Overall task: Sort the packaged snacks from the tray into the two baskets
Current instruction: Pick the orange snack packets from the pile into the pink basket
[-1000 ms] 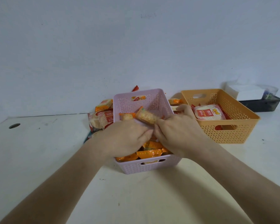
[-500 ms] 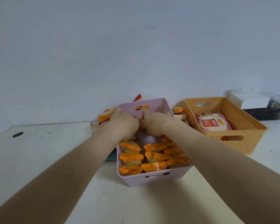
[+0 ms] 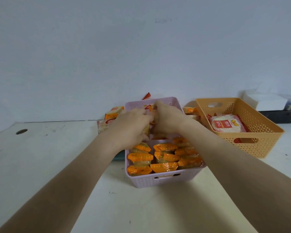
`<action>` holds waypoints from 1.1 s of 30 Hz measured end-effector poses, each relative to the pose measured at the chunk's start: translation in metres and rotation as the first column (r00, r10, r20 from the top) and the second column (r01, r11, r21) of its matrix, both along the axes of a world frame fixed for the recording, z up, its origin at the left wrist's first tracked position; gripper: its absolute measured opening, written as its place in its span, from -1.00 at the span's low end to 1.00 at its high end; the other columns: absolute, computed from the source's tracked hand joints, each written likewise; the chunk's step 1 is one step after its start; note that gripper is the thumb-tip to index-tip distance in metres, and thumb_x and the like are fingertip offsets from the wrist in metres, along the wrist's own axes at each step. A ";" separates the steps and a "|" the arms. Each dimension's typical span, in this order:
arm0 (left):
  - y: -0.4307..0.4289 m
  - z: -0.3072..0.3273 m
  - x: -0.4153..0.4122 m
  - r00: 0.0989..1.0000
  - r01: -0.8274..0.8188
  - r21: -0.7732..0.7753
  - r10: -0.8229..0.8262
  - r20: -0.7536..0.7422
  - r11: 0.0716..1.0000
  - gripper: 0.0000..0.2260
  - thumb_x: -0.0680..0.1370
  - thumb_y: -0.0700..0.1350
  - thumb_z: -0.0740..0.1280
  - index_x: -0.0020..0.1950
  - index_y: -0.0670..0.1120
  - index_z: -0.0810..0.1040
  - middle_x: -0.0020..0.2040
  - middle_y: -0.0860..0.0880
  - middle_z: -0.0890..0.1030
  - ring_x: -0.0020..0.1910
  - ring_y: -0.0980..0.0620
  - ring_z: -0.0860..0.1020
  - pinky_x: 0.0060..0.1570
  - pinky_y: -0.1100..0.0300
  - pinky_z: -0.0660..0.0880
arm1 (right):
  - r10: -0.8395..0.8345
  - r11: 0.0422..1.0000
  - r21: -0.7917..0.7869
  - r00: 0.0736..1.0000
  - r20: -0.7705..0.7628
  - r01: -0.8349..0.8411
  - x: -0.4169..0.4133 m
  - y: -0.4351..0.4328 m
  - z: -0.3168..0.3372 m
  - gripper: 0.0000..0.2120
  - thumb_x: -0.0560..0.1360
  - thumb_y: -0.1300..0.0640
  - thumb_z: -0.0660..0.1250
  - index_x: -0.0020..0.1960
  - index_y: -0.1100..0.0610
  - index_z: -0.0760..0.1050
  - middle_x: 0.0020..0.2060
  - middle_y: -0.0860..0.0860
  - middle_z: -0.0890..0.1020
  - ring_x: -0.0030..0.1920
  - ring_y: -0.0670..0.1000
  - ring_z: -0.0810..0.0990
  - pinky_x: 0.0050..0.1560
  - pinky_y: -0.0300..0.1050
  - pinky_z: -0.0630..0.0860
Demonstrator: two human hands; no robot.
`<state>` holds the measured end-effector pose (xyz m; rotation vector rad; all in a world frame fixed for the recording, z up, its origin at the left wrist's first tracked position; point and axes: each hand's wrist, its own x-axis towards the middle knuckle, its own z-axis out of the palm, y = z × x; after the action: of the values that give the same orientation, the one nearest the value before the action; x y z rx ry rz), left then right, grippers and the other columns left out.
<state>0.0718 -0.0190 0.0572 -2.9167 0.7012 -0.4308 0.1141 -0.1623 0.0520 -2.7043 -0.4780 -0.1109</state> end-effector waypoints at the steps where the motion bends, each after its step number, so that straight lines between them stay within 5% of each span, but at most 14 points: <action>1: 0.001 0.001 -0.006 1.000 0.004 -0.027 -0.005 -0.027 1.000 -0.60 0.51 0.06 0.37 0.33 0.08 0.43 0.20 0.04 0.47 0.22 0.00 0.42 0.19 0.00 0.34 | -0.005 0.999 0.044 1.000 -0.003 0.005 -0.005 -0.003 0.002 -0.39 0.31 0.08 0.49 0.21 0.10 0.22 -0.23 0.00 0.58 -0.24 0.00 0.59 -0.28 -0.04 0.59; 5: 0.009 0.005 -0.026 0.983 -0.003 -0.123 -0.020 -0.184 0.992 -0.68 0.65 -0.01 0.14 0.41 0.09 0.38 0.23 0.06 0.46 0.26 0.04 0.39 0.21 -0.04 0.34 | 0.024 0.994 0.105 0.999 0.035 -0.027 -0.021 -0.011 0.005 -0.36 0.37 0.02 0.46 0.35 0.06 0.23 -0.05 0.03 0.61 -0.10 0.04 0.59 -0.18 -0.08 0.53; 8: 0.014 0.004 -0.036 0.981 -0.016 -0.195 -0.023 -0.194 0.981 -0.67 0.60 0.03 0.26 0.36 0.08 0.41 0.25 0.07 0.54 0.23 0.05 0.49 0.16 0.05 0.45 | 0.060 0.995 0.077 0.997 0.053 -0.064 -0.029 -0.013 0.004 -0.36 0.40 -0.06 0.46 0.42 -0.02 0.34 0.16 0.02 0.61 0.13 0.06 0.57 0.07 -0.06 0.52; 11: 0.020 0.001 -0.036 0.987 -0.029 -0.180 0.000 -0.158 0.983 -0.77 0.56 0.13 0.27 0.15 0.08 0.54 -0.01 0.10 0.62 0.00 0.08 0.55 0.03 0.07 0.43 | 0.109 0.986 0.118 0.993 0.053 -0.115 -0.036 -0.017 0.002 -0.75 0.44 -0.01 0.42 0.09 0.01 0.54 -0.09 -0.04 0.63 -0.05 0.01 0.58 0.00 -0.06 0.54; 13: 0.023 -0.003 -0.034 0.993 -0.012 -0.137 -0.005 -0.121 0.991 -0.77 0.60 0.14 0.17 0.05 0.11 0.57 -0.16 0.13 0.59 -0.06 0.10 0.52 0.01 0.03 0.34 | 0.142 0.983 0.109 0.987 0.072 -0.149 -0.040 -0.021 -0.002 -0.83 0.50 -0.02 0.36 -0.01 0.08 0.55 -0.15 -0.03 0.61 -0.08 0.00 0.54 -0.04 -0.07 0.49; 16: 0.024 -0.013 -0.031 0.996 0.017 -0.165 -0.031 -0.081 0.986 -0.76 0.64 0.05 0.11 -0.07 0.11 0.55 -0.20 0.17 0.53 -0.03 0.09 0.47 -0.07 0.05 0.25 | 0.148 0.988 0.022 0.979 0.142 -0.152 -0.051 -0.022 -0.005 -0.75 0.56 -0.05 0.27 0.02 0.11 0.60 -0.14 0.03 0.55 -0.02 0.01 0.45 -0.06 -0.07 0.41; 21: 0.020 -0.023 -0.029 1.000 -0.018 -0.299 0.012 -0.022 0.954 -0.75 0.63 -0.04 0.14 0.20 0.12 0.57 0.12 0.16 0.54 0.21 0.12 0.39 -0.05 0.14 0.04 | 0.220 0.964 -0.185 0.966 0.138 -0.193 -0.061 -0.021 -0.011 -0.60 0.60 -0.20 0.07 -0.02 0.00 0.59 -0.33 -0.09 0.49 -0.18 0.02 0.49 -0.11 0.01 0.50; 25: 0.018 -0.021 -0.035 0.999 -0.035 -0.275 0.022 -0.050 0.961 -0.75 0.63 0.01 0.09 0.14 0.13 0.55 0.07 0.19 0.56 0.14 0.14 0.42 0.09 0.07 0.13 | 0.259 0.953 -0.188 0.961 0.101 -0.237 -0.067 -0.025 -0.007 -0.51 0.60 -0.26 -0.03 0.37 -0.04 0.38 0.14 0.02 0.61 0.18 0.10 0.54 0.14 0.15 0.49; 30: 0.014 -0.025 -0.036 0.990 -0.101 -0.235 0.120 0.068 0.967 -0.78 0.57 0.04 0.14 0.04 0.11 0.56 0.19 0.14 0.42 0.30 0.09 0.25 0.25 -0.06 0.13 | 0.287 0.945 -0.191 0.953 0.097 -0.265 -0.068 -0.025 -0.014 -0.50 0.60 -0.24 -0.03 0.08 0.11 0.50 -0.12 0.08 0.62 -0.05 0.15 0.58 -0.04 0.13 0.50; 33: 0.010 -0.023 -0.037 0.990 -0.132 -0.291 0.139 0.003 0.948 -0.80 0.57 0.03 0.14 0.06 0.14 0.54 0.06 0.16 0.54 0.23 0.10 0.36 0.26 -0.04 0.11 | 0.229 0.969 -0.128 0.959 0.169 -0.210 -0.069 -0.030 -0.014 -0.41 0.56 -0.29 -0.05 0.27 0.11 0.44 0.06 0.10 0.65 0.10 0.17 0.58 0.06 0.13 0.51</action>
<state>0.0352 -0.0086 0.0339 -3.2008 0.4639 -0.5982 0.0456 -0.1920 0.0379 -2.7365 -0.8597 -0.2804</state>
